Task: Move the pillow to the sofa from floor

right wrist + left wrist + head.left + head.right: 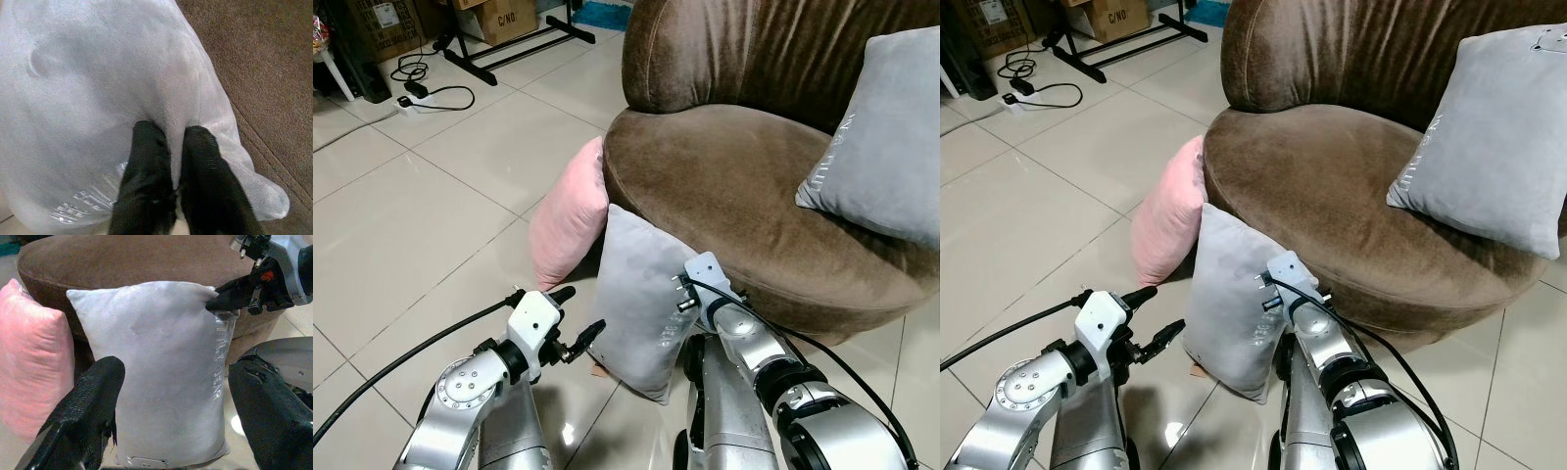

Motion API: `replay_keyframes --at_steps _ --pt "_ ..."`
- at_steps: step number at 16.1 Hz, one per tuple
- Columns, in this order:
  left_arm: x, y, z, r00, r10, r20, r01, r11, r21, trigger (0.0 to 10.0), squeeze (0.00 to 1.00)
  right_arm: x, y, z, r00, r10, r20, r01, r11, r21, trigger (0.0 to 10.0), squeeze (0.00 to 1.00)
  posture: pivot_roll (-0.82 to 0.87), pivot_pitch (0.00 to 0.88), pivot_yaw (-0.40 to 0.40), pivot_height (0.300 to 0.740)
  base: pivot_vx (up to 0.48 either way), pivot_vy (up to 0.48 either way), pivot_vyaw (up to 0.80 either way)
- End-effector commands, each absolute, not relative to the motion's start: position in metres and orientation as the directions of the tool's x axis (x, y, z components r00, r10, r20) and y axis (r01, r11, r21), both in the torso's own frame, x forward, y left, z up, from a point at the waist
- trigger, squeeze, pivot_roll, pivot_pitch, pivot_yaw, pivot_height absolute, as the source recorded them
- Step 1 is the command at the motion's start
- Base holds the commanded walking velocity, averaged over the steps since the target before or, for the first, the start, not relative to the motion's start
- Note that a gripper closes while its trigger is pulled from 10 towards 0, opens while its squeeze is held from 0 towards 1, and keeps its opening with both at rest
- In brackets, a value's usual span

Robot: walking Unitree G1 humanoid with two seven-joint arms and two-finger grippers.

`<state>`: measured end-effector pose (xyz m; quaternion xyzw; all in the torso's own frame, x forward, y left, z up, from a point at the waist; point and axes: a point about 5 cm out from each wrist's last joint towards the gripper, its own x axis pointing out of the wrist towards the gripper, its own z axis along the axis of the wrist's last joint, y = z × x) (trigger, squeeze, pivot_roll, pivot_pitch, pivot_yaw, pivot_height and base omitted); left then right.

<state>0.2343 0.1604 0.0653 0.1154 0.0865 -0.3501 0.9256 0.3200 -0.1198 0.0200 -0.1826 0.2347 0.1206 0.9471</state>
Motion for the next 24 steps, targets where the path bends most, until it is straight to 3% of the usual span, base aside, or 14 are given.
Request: replay_keyframes --at_steps 1,6,9,11,15,16,17,18,19,20,24 --pt "0.235 0.159 0.063 0.73 -0.635 -0.252 0.678 0.721 0.145 10.0 0.0 0.32 -0.119 0.019 0.855 0.152 -0.495 -0.325 0.902 -0.283 0.0 0.0 0.05 0.106 -0.061 0.467 0.0 0.0 0.0" --pt "0.237 0.17 0.064 0.801 -0.549 -0.237 0.591 0.787 0.174 10.0 0.0 0.313 -0.099 0.022 0.828 0.352 -0.437 -0.46 0.872 -0.168 0.0 0.0 0.04 0.057 -0.043 0.467 0.0 0.0 0.0" --pt "0.238 0.177 0.07 0.844 -0.498 -0.201 0.533 0.822 0.202 10.0 0.0 0.319 -0.104 0.038 0.88 0.355 -0.315 -0.404 0.909 -0.104 0.0 0.0 0.04 0.033 -0.032 0.467 0.0 0.0 0.0" --pt "0.234 0.183 0.076 0.858 -0.479 -0.184 0.511 0.83 0.221 10.0 0.0 0.317 -0.11 0.063 0.915 0.374 -0.149 -0.38 0.925 -0.016 0.0 0.0 0.03 0.011 -0.011 0.467 0.0 0.0 0.0" --pt "0.221 0.183 0.085 0.866 -0.474 -0.159 0.5 0.829 0.25 10.0 0.0 0.286 -0.128 0.129 0.941 0.31 0.133 -0.334 0.912 0.239 0.0 0.0 0.0 0.0 -0.001 0.467 0.0 0.0 0.0" --pt "0.222 0.184 0.085 0.871 -0.466 -0.157 0.491 0.834 0.252 10.0 0.0 0.279 -0.132 0.138 0.945 0.296 0.137 -0.319 0.927 0.195 1.1 0.0 0.0 0.0 -0.006 0.467 0.0 0.0 0.0" --pt "0.223 0.184 0.085 0.872 -0.463 -0.157 0.489 0.835 0.253 10.0 0.0 0.278 -0.133 0.135 0.949 0.293 0.12 -0.31 0.938 0.158 1.1 0.0 0.0 0.0 -0.006 0.467 0.0 0.0 0.0" --pt "0.225 0.184 0.084 0.876 -0.456 -0.158 0.483 0.837 0.258 10.0 0.0 0.278 -0.135 0.127 0.957 0.281 0.068 -0.286 0.954 0.088 10.0 0.0 -0.01 0.0 -0.009 0.467 0.0 0.0 0.0" --pt "0.227 0.182 0.083 0.876 -0.454 -0.16 0.481 0.837 0.26 10.0 0.0 0.278 -0.14 0.117 0.965 0.262 0.001 -0.262 0.963 0.07 10.0 0.0 0.0 0.0 -0.016 0.467 0.0 0.0 0.0" --pt "0.231 0.178 0.082 0.872 -0.462 -0.163 0.49 0.833 0.256 10.0 0.0 0.28 -0.156 0.094 0.981 0.131 -0.145 -0.125 0.991 0.049 10.0 1.0 0.0 0.003 -0.024 0.467 0.0 0.0 0.0" --pt "0.238 0.17 0.075 0.832 -0.514 -0.207 0.553 0.794 0.253 10.0 0.0 0.293 -0.166 0.059 0.949 0.088 -0.301 -0.067 0.994 0.081 10.0 1.0 0.01 0.032 -0.017 0.467 0.0 0.0 0.0"
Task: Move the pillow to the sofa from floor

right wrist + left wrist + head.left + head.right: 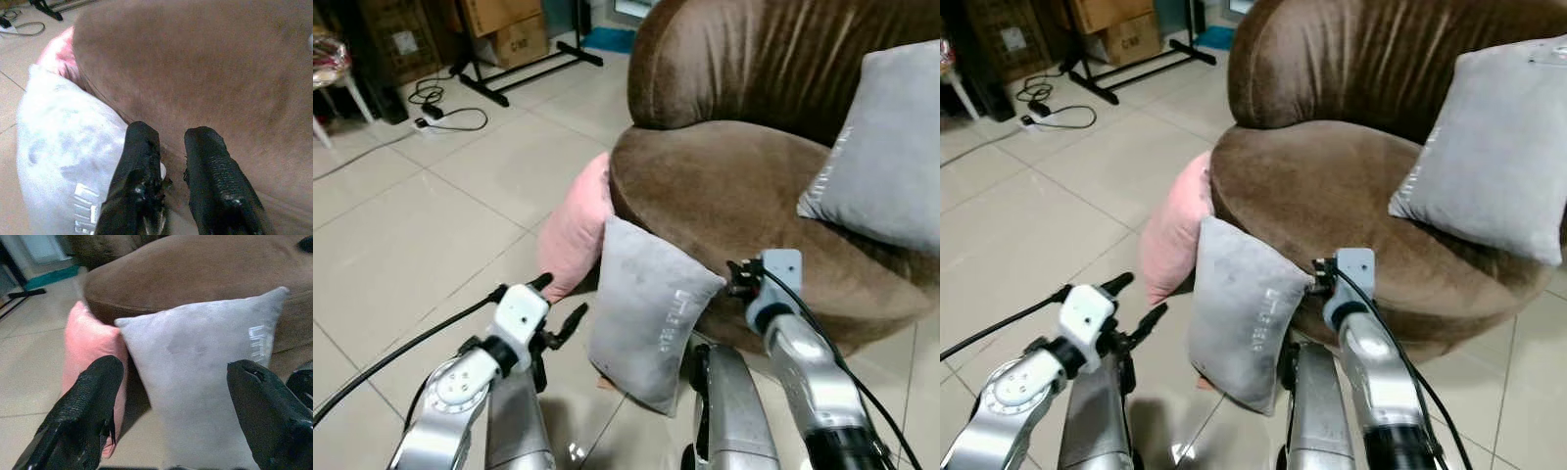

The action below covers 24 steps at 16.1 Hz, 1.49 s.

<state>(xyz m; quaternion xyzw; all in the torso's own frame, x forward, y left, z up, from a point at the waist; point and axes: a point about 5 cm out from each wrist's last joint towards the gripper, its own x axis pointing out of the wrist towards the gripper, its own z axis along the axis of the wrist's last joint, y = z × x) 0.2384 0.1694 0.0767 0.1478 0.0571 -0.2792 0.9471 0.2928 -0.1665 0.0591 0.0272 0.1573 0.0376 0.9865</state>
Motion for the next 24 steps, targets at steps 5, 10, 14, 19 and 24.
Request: replay_keyframes --at_steps 5,10,14,19,24 --pt "0.237 0.17 0.073 0.808 -0.542 -0.231 0.588 0.769 0.251 10.0 0.0 0.312 -0.161 0.035 0.913 0.092 -0.398 -0.044 0.991 0.13 10.0 1.0 0.03 0.084 -0.018 0.467 0.0 0.0 0.0" --pt "0.226 0.179 0.072 0.803 -0.54 -0.253 0.593 0.766 0.247 10.0 0.0 0.324 -0.155 0.035 0.931 0.067 -0.359 0.028 0.967 0.253 10.0 1.0 0.05 0.141 -0.019 0.467 0.0 0.0 0.0" --pt "0.219 0.182 0.071 0.793 -0.544 -0.274 0.604 0.761 0.238 10.0 0.0 0.325 -0.149 0.027 0.91 0.062 -0.409 0.148 0.874 0.462 10.0 0.0 0.07 0.183 -0.013 0.467 0.0 0.0 0.0" --pt "0.213 0.183 0.074 0.785 -0.548 -0.287 0.613 0.754 0.237 10.0 0.0 0.322 -0.131 0.022 0.914 0.098 -0.395 0.161 0.804 0.572 4.9 0.0 0.1 0.213 -0.015 0.467 0.0 0.0 0.0" --pt "0.21 0.185 0.076 0.786 -0.542 -0.299 0.611 0.756 0.236 10.0 0.0 0.325 -0.127 0.027 0.934 0.095 -0.344 0.159 0.751 0.641 0.0 0.0 0.11 0.215 -0.017 0.467 0.0 0.0 0.0"
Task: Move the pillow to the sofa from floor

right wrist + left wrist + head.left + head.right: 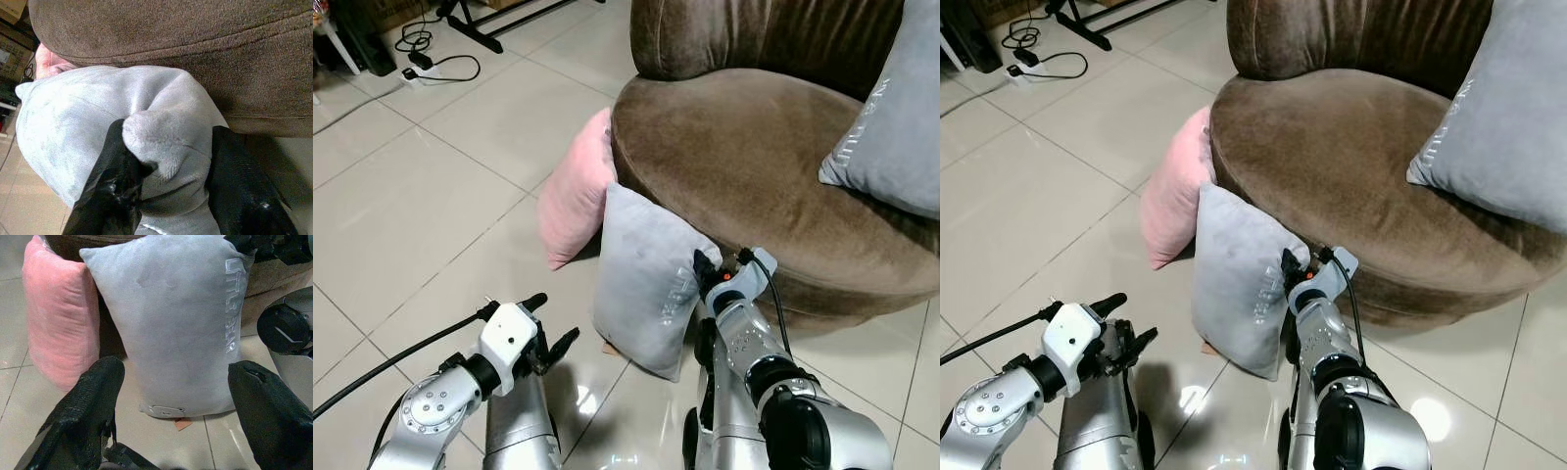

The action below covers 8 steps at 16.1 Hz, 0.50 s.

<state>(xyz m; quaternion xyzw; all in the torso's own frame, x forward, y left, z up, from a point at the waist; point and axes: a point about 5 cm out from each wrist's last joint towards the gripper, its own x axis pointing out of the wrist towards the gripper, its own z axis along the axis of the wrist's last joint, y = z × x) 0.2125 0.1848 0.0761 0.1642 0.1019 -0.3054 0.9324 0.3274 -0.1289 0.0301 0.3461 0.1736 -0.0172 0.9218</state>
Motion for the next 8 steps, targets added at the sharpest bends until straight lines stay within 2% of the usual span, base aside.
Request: replay_keyframes --at_steps 1,8 --pt "0.2094 0.1849 0.0762 0.783 -0.544 -0.301 0.613 0.754 0.234 10.0 0.0 0.325 -0.1272 0.0268 0.934 0.097 -0.343 0.156 0.754 0.638 0.0 0.0 0.11 0.215 -0.017 0.467 0.0 0.0 0.0" --pt "0.2156 0.1762 0.0807 0.777 -0.561 -0.285 0.624 0.747 0.23 10.0 0.0 0.3266 -0.1263 0.0285 0.934 0.121 -0.336 0.121 0.778 0.617 0.0 0.0 0.1 0.182 -0.016 0.467 0.0 0.0 0.0"
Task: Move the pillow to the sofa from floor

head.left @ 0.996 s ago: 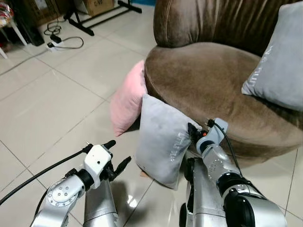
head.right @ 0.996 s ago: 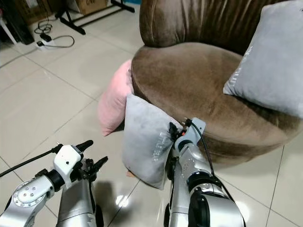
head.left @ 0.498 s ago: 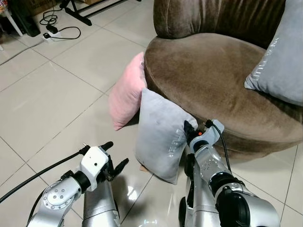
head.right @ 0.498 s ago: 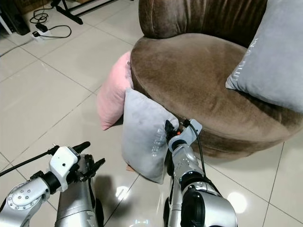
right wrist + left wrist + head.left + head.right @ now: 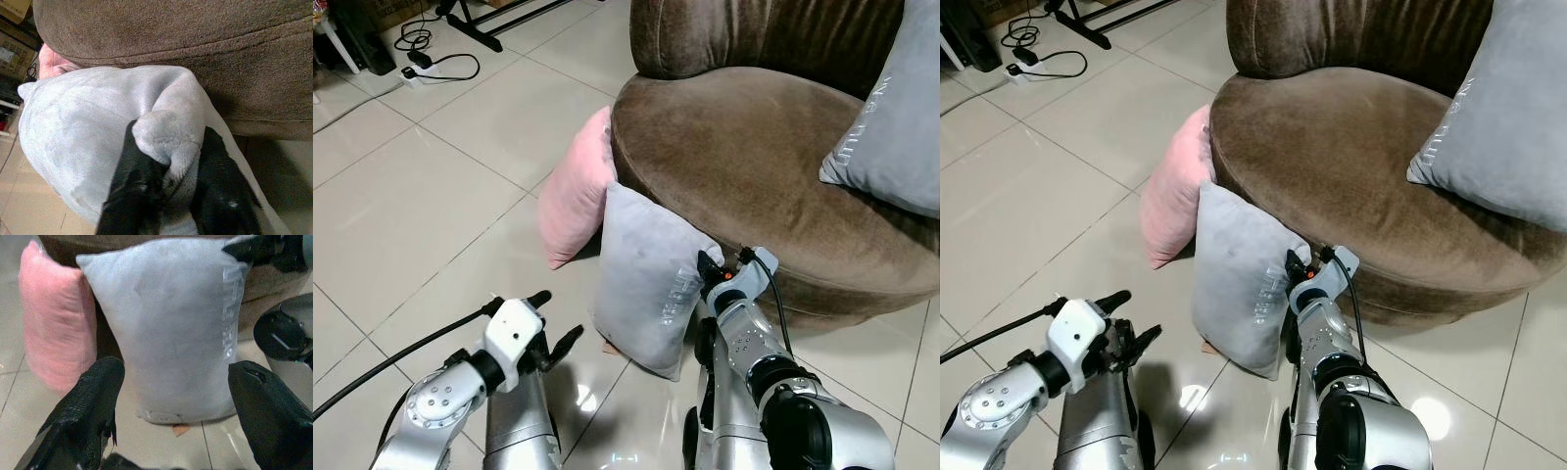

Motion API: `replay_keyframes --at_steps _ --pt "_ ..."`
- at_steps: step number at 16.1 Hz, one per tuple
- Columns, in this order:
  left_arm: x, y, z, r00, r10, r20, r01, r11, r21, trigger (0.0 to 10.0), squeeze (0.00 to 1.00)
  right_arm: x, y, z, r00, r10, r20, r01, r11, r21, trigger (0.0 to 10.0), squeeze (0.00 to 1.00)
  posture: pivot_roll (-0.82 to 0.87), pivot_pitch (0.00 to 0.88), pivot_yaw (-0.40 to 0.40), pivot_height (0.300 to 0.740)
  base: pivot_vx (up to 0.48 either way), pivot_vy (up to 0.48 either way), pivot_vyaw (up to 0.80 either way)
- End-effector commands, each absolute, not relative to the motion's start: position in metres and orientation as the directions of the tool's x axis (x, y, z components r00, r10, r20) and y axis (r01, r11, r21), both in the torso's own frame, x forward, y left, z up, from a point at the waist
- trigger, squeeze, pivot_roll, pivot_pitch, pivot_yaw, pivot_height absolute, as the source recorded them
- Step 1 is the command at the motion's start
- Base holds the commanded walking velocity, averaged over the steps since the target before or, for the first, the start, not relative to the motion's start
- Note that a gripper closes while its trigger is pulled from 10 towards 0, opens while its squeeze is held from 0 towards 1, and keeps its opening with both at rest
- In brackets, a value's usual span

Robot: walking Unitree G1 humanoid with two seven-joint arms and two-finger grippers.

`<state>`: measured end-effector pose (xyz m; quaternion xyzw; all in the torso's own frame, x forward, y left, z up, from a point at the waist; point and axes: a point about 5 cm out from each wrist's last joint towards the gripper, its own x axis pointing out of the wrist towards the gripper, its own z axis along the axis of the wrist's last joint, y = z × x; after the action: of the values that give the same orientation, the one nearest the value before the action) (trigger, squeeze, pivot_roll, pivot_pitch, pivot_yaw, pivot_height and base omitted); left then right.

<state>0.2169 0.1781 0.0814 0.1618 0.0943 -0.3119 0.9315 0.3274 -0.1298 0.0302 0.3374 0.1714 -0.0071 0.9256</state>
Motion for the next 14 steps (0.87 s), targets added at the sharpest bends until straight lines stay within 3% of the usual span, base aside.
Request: replay_keyframes --at_steps 1,6,10,14 --pt "0.216 0.176 0.081 0.778 -0.562 -0.282 0.624 0.747 0.231 10.0 0.0 0.326 -0.125 0.028 0.928 0.133 -0.348 0.102 0.807 0.582 0.0 0.0 0.1 0.179 -0.016 0.467 0.0 0.0 0.0" --pt "0.223 0.175 0.081 0.786 -0.555 -0.274 0.614 0.753 0.237 10.0 0.0 0.327 -0.122 0.028 0.926 0.155 -0.345 0.102 0.777 0.621 0.0 0.0 0.1 0.142 -0.021 0.467 0.0 0.0 0.0" --pt "0.231 0.176 0.077 0.803 -0.535 -0.261 0.591 0.77 0.241 10.0 0.0 0.328 -0.118 0.033 0.934 0.216 -0.283 0.02 0.762 0.648 0.0 0.0 0.09 0.095 -0.029 0.467 0.0 0.0 0.0" --pt "0.229 0.182 0.077 0.846 -0.485 -0.219 0.529 0.816 0.234 10.0 0.0 0.33 -0.134 0.067 0.972 0.236 -0.009 -0.166 0.709 0.686 0.0 0.0 0.05 0.033 -0.006 0.467 0.0 0.0 0.0"
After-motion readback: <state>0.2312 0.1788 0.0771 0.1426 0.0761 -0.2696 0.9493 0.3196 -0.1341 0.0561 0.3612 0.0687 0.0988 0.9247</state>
